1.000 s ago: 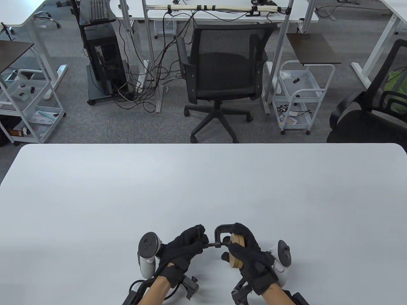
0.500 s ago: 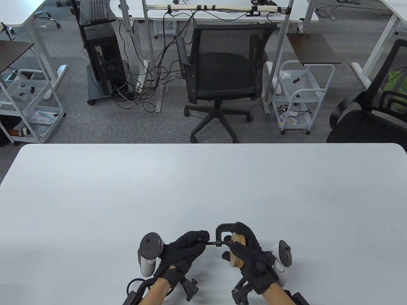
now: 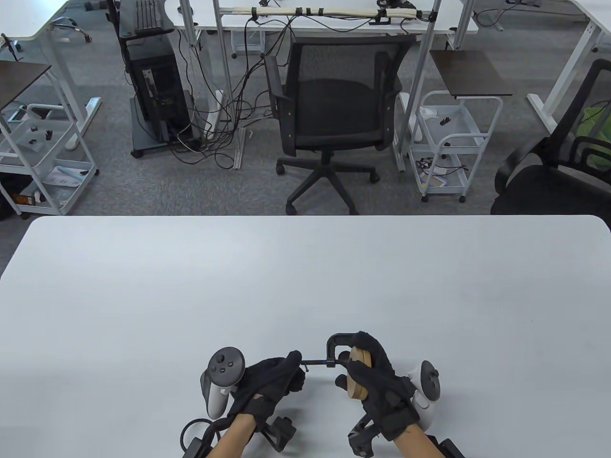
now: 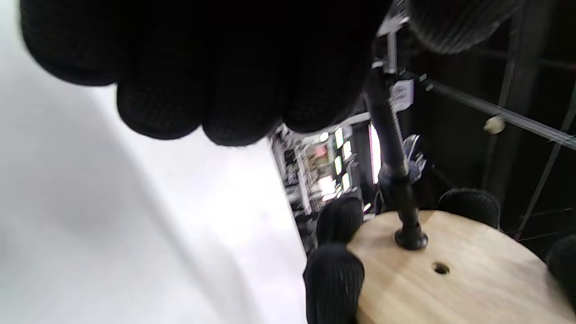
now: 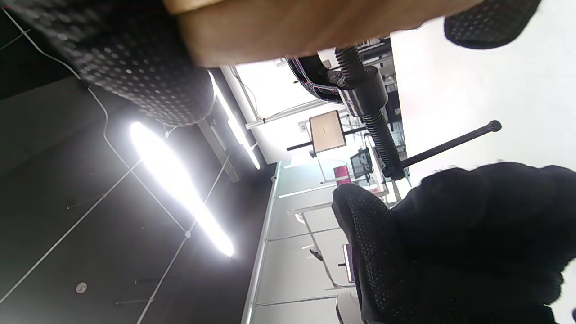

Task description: Screw the clamp shut

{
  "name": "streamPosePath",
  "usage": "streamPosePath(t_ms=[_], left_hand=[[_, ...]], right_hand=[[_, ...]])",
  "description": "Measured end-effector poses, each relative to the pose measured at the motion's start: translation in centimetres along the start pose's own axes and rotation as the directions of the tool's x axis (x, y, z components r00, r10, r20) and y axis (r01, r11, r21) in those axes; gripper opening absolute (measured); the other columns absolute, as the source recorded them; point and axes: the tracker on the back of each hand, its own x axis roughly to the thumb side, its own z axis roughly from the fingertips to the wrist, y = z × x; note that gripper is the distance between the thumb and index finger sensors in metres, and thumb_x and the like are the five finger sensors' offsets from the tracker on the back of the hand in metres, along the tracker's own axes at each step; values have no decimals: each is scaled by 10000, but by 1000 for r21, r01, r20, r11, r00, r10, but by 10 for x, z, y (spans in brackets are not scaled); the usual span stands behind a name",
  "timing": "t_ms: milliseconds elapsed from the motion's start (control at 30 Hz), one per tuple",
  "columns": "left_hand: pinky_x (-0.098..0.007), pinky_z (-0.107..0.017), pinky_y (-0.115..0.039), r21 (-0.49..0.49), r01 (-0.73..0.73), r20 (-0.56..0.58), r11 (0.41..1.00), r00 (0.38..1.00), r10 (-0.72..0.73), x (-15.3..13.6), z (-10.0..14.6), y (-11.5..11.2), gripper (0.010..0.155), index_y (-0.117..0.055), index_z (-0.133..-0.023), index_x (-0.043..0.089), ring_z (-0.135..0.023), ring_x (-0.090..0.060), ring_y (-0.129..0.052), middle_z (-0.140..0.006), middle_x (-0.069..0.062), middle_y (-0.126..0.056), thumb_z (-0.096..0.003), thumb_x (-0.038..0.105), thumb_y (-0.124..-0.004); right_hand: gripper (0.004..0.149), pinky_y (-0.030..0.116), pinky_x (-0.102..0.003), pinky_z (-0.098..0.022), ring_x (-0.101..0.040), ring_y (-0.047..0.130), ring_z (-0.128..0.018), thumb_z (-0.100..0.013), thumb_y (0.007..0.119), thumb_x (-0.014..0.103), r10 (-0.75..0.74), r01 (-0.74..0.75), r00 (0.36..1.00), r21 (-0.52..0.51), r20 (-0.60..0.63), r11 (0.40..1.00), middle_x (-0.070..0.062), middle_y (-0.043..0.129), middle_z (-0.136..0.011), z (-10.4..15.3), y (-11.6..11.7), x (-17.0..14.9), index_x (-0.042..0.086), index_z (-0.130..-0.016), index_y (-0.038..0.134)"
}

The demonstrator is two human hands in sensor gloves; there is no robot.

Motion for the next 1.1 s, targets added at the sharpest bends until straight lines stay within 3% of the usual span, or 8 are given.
streamPosePath(t_ms=[167, 433, 733, 1100], left_hand=[[-598, -528, -755, -39, -62, -2, 997, 998, 62, -7, -4, -4, 692, -855, -890, 40, -774, -465, -864, -870, -201, -897, -551, 624, -702], [-608, -586, -715, -88, -75, 103, 993, 991, 84, -1, -6, -8, 629, -678, -1038, 104, -870, -425, -800, -981, -154, -791, -545, 486, -757], [-594, -594, -729, -12, -9, 209, 1000, 978, 11, 8, -5, -7, 521, -715, -1008, 272, -863, -379, -835, -953, -93, -829, -503, 337, -829], [-595, -601, -724, 61, 38, 298, 997, 953, -55, 15, -1, -7, 465, -792, -941, 293, -877, -364, -827, -954, -38, -850, -481, 281, -854]], right_hand=[[758, 660, -696, -504, -549, 503, -910, -445, 942, 515, 3, -3, 1000, 16, -7, 1000, 34, 437, -1127, 0, 2, -2, 246, -1042, 561], [759, 659, -696, -504, -551, 501, -910, -444, 942, 516, 0, 0, 1000, 14, 0, 1000, 33, 438, -1127, 1, 1, 0, 243, -1042, 561], [758, 658, -695, -504, -549, 501, -910, -448, 940, 516, -6, 6, 1000, 16, -3, 1000, 31, 434, -1127, 1, 2, 0, 242, -1043, 558], [759, 658, -695, -505, -548, 499, -912, -449, 938, 518, -9, 10, 1000, 24, -14, 1000, 30, 430, -1128, 1, 3, -1, 241, -1044, 556]])
